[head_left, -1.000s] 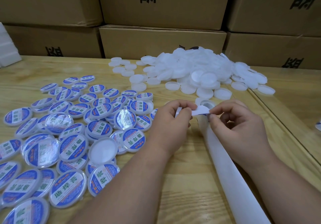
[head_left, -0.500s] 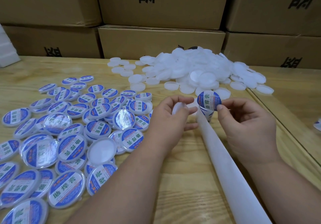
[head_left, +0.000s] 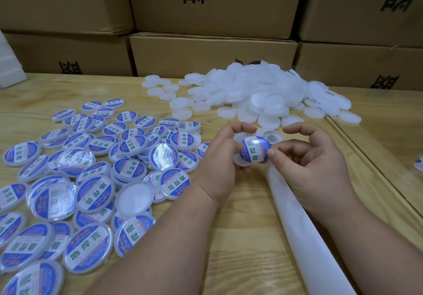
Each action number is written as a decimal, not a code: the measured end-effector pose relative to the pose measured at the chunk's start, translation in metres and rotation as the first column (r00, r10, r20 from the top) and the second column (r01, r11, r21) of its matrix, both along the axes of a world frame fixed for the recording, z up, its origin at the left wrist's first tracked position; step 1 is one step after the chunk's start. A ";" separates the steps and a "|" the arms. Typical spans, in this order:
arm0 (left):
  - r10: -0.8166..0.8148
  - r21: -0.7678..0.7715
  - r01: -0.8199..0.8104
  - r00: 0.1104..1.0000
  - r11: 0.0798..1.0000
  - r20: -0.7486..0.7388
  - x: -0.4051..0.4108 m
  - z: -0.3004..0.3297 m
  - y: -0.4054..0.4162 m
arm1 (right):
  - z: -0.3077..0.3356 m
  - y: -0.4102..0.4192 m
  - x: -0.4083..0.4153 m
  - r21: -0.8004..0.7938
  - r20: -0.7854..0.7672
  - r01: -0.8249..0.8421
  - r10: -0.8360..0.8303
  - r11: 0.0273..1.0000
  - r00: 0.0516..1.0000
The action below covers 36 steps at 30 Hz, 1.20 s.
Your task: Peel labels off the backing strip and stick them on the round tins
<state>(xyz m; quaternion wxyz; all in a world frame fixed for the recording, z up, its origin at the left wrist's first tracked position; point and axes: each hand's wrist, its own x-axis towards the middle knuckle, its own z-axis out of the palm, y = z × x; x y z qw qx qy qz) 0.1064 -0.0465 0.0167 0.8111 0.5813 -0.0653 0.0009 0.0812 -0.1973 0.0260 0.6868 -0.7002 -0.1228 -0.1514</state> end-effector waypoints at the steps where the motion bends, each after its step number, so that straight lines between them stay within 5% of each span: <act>1: -0.018 0.009 0.018 1.000 1.000 0.011 -0.001 0.000 -0.001 | -0.001 0.000 0.000 0.007 -0.003 -0.014 0.014 1.000 1.000; 23: -0.033 0.142 0.023 0.997 0.990 0.069 -0.010 0.002 -0.003 | -0.008 -0.002 0.004 0.017 -0.049 -0.033 0.034 0.999 0.998; 36: 0.119 0.310 -0.169 0.978 0.936 0.173 -0.008 -0.004 -0.006 | -0.004 -0.002 -0.003 -0.067 -0.056 0.032 -0.036 0.997 0.998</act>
